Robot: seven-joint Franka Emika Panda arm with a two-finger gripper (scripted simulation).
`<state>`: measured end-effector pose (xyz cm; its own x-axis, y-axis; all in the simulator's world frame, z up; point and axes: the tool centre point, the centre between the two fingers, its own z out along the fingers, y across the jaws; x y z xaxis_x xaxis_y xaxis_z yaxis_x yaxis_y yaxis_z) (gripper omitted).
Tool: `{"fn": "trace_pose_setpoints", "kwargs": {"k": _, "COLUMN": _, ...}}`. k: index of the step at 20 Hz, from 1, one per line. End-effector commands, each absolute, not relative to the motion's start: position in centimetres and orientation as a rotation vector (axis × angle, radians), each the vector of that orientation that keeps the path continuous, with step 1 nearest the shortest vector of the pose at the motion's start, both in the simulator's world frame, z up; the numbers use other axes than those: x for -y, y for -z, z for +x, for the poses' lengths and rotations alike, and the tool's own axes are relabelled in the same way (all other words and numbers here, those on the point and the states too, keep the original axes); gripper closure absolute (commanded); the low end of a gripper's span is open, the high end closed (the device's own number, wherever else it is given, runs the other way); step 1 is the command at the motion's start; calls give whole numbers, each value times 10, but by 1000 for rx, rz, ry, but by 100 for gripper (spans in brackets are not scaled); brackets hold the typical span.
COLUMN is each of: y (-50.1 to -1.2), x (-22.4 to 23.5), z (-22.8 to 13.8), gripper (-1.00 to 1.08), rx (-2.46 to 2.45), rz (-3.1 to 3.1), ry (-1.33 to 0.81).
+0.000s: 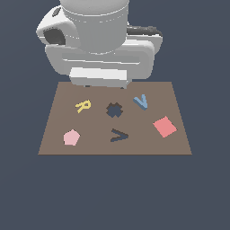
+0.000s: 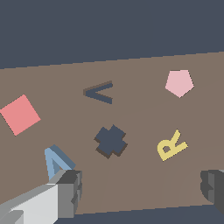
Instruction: Insert a designated object into the corresponding slot on a board.
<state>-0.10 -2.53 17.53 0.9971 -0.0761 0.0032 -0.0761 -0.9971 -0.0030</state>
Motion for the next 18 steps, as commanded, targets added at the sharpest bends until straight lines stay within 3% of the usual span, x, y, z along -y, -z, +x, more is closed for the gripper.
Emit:
{"fn": "trace_pose_setpoints", "kwargs": {"k": 1, "y": -175, "x": 25, "z": -1, "gripper": -92, "rx": -120, "rz": -3136, "ry": 5}}
{"fn": "trace_pose_setpoints", "kwargs": {"k": 9, "y": -155, "x": 3, "z": -2, "gripper": -92, "rx": 8, "rz": -3138, "ry": 5}}
{"fn": "trace_pose_setpoints", "kwargs": {"k": 18, "y": -89, "x": -67, "z": -18, "gripper": -92, "rx": 410, "rz": -3110, "ry": 2}}
